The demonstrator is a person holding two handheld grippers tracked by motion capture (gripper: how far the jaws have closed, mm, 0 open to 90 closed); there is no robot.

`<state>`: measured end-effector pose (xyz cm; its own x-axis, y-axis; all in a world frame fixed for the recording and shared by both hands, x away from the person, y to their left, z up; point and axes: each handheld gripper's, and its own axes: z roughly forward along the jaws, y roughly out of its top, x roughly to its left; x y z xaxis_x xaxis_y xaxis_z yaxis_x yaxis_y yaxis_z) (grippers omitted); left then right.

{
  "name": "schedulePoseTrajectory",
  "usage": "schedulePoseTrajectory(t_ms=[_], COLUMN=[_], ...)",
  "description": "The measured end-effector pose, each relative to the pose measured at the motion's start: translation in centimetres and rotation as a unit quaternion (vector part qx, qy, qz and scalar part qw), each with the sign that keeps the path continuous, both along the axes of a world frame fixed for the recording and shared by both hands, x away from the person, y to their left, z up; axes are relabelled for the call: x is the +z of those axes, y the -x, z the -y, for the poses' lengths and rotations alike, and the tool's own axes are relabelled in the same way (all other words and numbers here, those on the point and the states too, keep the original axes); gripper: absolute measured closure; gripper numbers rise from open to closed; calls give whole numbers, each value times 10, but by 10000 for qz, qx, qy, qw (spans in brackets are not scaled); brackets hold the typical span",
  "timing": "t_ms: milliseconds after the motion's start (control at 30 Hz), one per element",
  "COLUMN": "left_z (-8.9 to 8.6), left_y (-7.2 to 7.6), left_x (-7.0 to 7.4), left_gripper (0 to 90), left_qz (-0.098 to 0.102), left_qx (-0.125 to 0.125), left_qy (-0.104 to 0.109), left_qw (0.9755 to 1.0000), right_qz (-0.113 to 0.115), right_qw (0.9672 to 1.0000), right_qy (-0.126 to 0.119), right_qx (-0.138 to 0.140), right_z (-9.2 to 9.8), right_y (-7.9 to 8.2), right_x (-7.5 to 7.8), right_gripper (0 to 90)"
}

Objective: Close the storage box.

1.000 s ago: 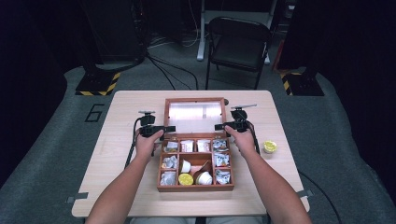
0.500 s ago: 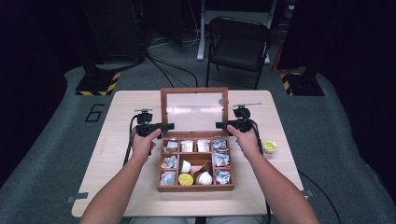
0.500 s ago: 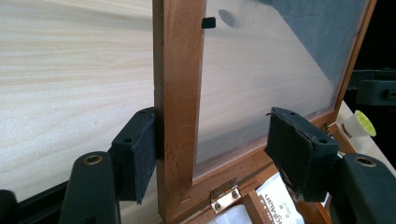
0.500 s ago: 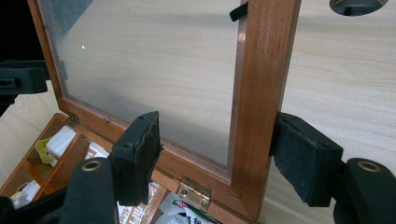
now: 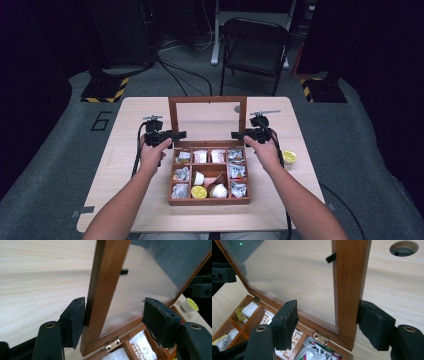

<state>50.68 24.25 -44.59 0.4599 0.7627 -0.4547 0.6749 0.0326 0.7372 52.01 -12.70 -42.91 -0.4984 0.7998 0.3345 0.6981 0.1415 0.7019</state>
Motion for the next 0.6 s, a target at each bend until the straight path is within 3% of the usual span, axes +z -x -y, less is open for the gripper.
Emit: schedulePoseTrajectory(t_ms=[167,433,600], left_z=[-3,-1,-2], left_y=[6,16,23], left_x=[9,32,37], left_gripper=[372,375,370], left_qz=[147,394,488], left_qx=[-15,-204,-277], left_qy=[83,5,-43], left_qw=[9999,9990,9984], right_qz=[86,208,332], right_qw=[10000,9997,9992], right_qy=[-42,-124,-168], right_qx=[26,104,171], right_z=[1,2,6], right_y=[6,15,23], right_x=[7,16,25], right_gripper=[351,374,383])
